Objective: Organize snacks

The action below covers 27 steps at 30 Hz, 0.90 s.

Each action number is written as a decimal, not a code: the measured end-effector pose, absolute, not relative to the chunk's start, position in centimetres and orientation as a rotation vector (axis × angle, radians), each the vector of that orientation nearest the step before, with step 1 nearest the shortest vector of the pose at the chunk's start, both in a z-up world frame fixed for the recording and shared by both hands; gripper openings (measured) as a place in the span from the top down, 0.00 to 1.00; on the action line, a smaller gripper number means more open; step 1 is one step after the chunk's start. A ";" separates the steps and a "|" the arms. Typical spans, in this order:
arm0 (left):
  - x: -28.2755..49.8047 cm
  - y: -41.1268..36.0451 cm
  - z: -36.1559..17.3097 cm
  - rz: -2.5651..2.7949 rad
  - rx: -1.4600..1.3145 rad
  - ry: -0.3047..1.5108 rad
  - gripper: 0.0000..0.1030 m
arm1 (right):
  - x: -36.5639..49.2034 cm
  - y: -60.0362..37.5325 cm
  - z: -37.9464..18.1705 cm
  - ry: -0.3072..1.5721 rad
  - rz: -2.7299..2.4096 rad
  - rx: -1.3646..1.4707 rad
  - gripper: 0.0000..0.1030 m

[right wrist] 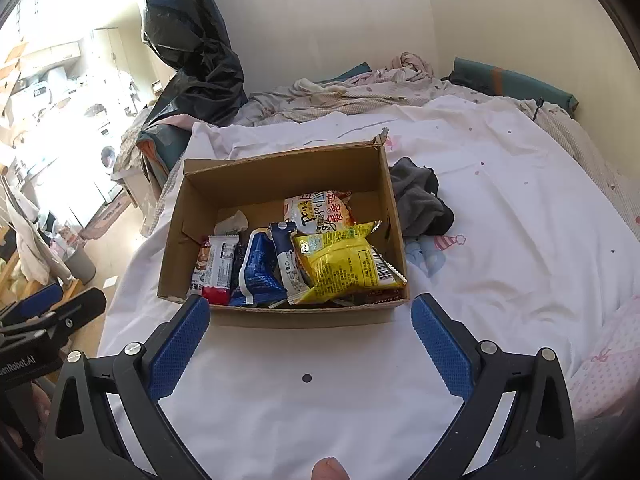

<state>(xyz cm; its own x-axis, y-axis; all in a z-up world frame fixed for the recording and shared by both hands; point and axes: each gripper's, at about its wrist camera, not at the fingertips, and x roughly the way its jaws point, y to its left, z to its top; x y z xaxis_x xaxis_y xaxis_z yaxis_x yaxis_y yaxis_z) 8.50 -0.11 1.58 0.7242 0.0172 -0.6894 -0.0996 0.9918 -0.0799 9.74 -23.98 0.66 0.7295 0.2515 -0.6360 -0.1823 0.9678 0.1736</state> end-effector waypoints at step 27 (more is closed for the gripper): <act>8.5 -0.1 1.5 0.059 -0.127 0.762 0.00 | 9.7 -23.8 0.6 0.716 0.237 0.089 0.00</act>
